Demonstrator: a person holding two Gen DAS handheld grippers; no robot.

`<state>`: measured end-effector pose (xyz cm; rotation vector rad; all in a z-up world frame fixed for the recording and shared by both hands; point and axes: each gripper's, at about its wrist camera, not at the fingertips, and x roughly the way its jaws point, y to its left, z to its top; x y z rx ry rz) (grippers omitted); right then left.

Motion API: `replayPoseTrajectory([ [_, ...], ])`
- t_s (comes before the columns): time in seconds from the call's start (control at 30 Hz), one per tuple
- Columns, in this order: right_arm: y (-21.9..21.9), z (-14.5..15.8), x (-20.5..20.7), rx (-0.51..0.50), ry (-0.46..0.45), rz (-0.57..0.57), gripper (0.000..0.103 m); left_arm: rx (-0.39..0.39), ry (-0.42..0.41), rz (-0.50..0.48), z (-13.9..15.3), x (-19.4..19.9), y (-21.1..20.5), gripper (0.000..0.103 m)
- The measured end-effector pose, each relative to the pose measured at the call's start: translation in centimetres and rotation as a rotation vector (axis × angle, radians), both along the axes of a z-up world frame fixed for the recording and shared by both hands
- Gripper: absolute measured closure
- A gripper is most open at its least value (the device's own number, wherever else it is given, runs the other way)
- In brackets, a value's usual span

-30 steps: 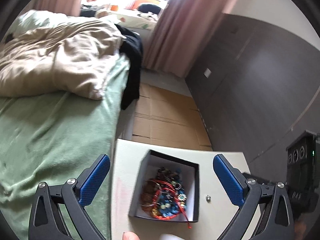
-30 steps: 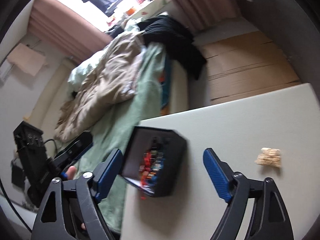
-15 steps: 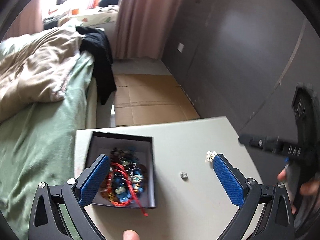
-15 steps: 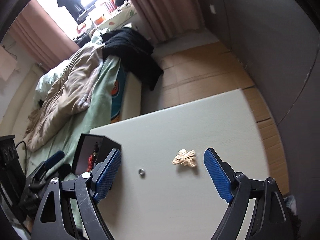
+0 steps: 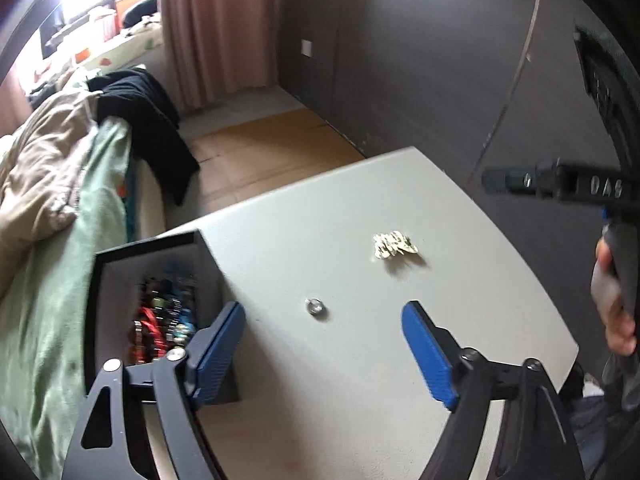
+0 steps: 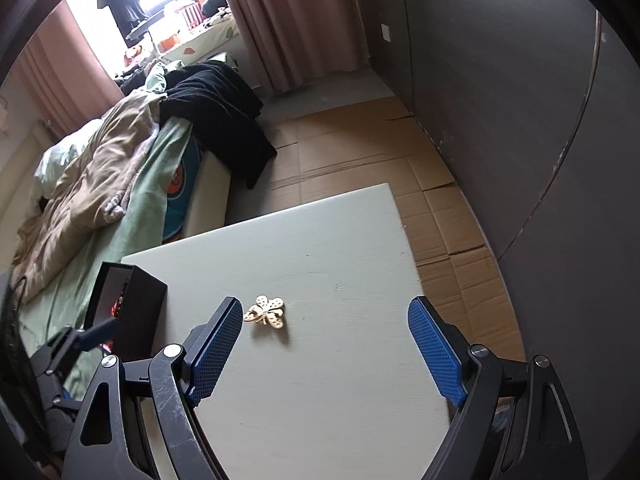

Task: Organize jewelry
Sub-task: 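Move the left gripper to the small silver bead and close on it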

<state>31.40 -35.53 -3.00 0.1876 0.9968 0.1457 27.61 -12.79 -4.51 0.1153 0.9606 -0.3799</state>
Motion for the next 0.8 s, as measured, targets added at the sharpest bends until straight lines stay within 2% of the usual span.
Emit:
replayPoseTrajectory([
  [0.07,-0.5,0.1,-0.1,-0.015,-0.005,0.003,0.018,0.021,0.002,-0.008,-0.6,0.1,-0.6,0.033],
  [0.2,-0.9,0.0,-0.1,-0.016,0.002,0.007,0.018,0.028,0.036,-0.007,-2.2,0.8,-1.3,0.058],
  [0.27,-1.3,0.0,0.0,0.003,0.007,0.006,0.018,0.029,0.048,-0.006,-2.8,1.4,-1.5,0.062],
  [0.53,-1.4,0.1,0.0,0.017,-0.004,0.011,0.019,0.060,0.065,0.032,-4.7,2.7,-2.1,0.067],
  [0.6,-1.3,0.0,0.0,0.005,-0.003,0.017,0.024,0.054,0.084,0.036,-5.2,3.0,-2.1,0.073],
  [0.73,-0.5,-0.9,0.4,-0.011,0.024,0.056,0.032,0.055,0.062,0.044,-5.3,3.1,-2.2,0.076],
  [0.77,-0.1,-1.2,0.5,-0.015,0.034,0.070,0.033,0.057,0.055,0.049,-5.3,3.1,-2.1,0.087],
  [0.8,0.2,-1.5,0.6,-0.019,0.041,0.082,0.035,0.062,0.052,0.056,-5.3,3.1,-2.0,0.090],
])
